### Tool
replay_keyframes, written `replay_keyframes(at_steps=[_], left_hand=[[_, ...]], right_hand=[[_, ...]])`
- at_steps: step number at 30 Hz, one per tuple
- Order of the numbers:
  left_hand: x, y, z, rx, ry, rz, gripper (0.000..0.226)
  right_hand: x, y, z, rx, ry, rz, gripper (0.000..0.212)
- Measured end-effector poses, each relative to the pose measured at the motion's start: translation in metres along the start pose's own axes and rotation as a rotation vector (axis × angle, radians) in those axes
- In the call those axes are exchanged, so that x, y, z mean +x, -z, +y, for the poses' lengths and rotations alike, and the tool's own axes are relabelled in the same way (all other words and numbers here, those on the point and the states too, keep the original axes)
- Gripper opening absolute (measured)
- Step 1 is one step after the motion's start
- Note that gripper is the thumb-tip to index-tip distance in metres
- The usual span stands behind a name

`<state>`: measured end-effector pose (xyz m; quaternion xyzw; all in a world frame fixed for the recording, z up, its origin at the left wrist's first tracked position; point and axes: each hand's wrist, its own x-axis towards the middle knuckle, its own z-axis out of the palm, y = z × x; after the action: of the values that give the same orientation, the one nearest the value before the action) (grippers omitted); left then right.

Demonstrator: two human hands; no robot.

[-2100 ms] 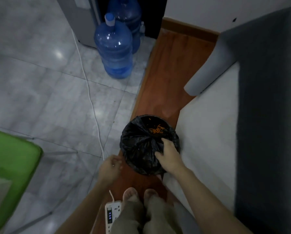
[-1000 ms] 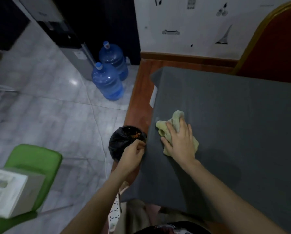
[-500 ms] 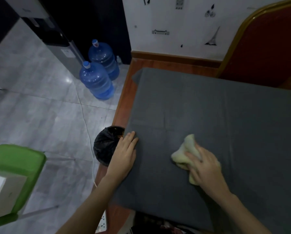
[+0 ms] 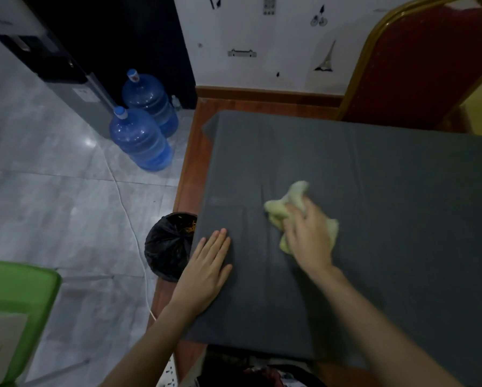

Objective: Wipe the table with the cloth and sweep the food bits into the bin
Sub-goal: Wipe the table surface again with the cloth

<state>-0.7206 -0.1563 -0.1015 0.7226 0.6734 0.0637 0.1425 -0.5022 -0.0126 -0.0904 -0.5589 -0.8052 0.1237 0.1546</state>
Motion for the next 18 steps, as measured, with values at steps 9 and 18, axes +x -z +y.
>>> replay_keyframes(at_steps=[9, 18], left_hand=[[0.045, 0.007, 0.019, -0.088, -0.060, 0.030, 0.055], [0.127, -0.015, 0.107, -0.035, -0.122, -0.008, 0.056]], right_hand=[[-0.089, 0.009, 0.019, 0.005, 0.084, -0.082, 0.042], [-0.104, 0.102, 0.186, -0.198, -0.501, 0.080, 0.048]])
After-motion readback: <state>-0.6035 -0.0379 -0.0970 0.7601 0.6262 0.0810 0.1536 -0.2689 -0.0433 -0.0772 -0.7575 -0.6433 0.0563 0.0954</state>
